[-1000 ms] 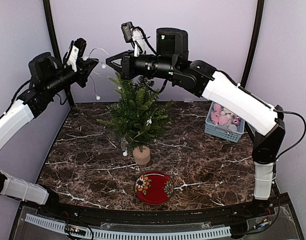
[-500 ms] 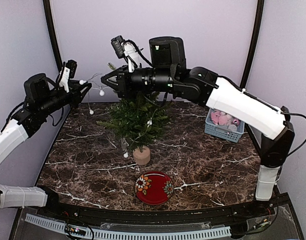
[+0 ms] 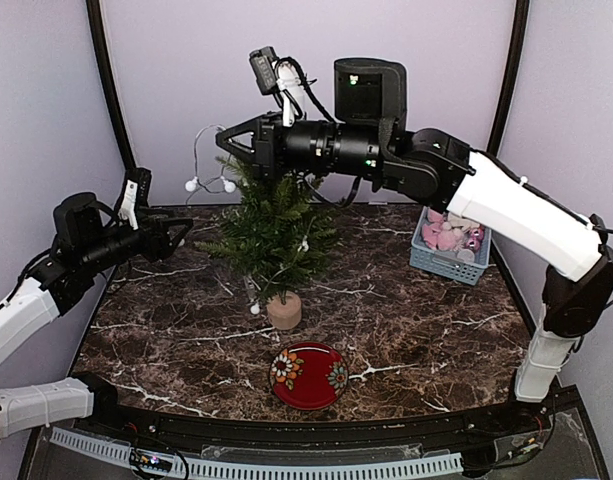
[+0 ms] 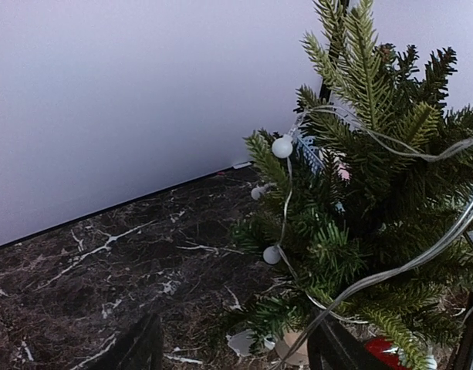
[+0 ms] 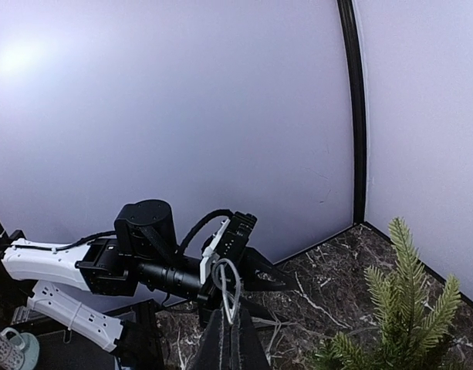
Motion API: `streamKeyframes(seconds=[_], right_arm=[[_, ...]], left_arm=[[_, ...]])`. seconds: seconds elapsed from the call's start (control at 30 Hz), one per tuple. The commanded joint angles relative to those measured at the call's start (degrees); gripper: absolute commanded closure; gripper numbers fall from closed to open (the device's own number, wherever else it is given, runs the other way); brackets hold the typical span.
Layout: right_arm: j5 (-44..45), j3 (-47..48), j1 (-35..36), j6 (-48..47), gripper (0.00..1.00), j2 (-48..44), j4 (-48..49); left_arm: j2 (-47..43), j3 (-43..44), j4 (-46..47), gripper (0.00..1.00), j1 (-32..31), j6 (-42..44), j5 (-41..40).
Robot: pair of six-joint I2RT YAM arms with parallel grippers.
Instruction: Decorate the small christmas tree
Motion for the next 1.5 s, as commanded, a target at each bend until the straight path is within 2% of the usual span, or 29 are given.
streamKeyframes(seconds=[0.0, 0.1, 0.27, 0.5, 1.03, 1.23, 1.33, 1.4, 1.43, 1.47], right_arm=[[0.3, -0.5, 0.2, 1.5, 1.00, -0.8, 2.5], [0.4, -1.1, 0.2, 1.9, 1.00, -1.0, 2.7], [0.1, -2.3, 0.2, 2.7, 1.00, -1.5, 3.6], [-0.7, -2.2, 0.2, 2.7, 1.00, -1.3, 3.6], [0.2, -3.5, 0.3, 3.1, 1.00, -1.7, 3.2], [0.2, -3.6, 0.2, 3.1, 1.00, -1.5, 3.4], [0.1, -3.5, 0.2, 3.0, 1.00, -1.3, 3.2], [0.0, -3.6, 0.2, 3.1, 1.00, -1.4, 3.1], [0.0, -3.7, 0.2, 3.1, 1.00, -1.4, 3.0], [0.0, -3.7, 0.2, 3.0, 1.00, -1.5, 2.8]], left_arm=[[0.0, -2.6, 5.5, 0.34, 0.1, -3.8, 9.3], [0.8, -2.4, 6.2, 0.36, 0.1, -4.2, 12.7], [2.1, -1.7, 5.7, 0.47, 0.0, -3.2, 14.6], [5.4, 1.2, 6.2, 0.52, -0.8, -2.6, 17.7], [7.8, 2.8, 8.5, 0.56, -6.1, -3.4, 18.6], [7.7, 2.4, 9.3, 0.49, -6.7, -4.6, 20.0], [8.2, 2.7, 9.9, 0.58, -7.0, -5.3, 20.9], [8.6, 3.2, 10.4, 0.72, -7.2, -5.8, 21.6], [8.7, 3.6, 10.3, 0.83, -7.3, -5.9, 21.8], [8.7, 3.8, 9.9, 0.88, -7.3, -5.8, 21.9]])
